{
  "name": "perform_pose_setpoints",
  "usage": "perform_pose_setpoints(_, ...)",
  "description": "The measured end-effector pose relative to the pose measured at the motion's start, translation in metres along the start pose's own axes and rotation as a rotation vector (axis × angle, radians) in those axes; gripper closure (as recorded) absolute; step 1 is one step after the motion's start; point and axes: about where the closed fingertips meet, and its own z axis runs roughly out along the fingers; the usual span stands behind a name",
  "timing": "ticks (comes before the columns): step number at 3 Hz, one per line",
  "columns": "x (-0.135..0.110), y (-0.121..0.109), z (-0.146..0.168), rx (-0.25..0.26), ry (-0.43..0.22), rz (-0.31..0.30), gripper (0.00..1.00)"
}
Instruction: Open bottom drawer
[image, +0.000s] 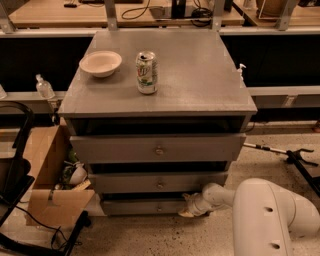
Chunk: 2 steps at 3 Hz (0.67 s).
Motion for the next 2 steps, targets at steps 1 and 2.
perform_pose_setpoints(1,-0.0018,-0.0003,-0.003,0.0,0.0,0.0,0.85)
perform_pose_setpoints(2,-0.004,-0.0006,-0.0067,0.0,0.0,0.0,1.0)
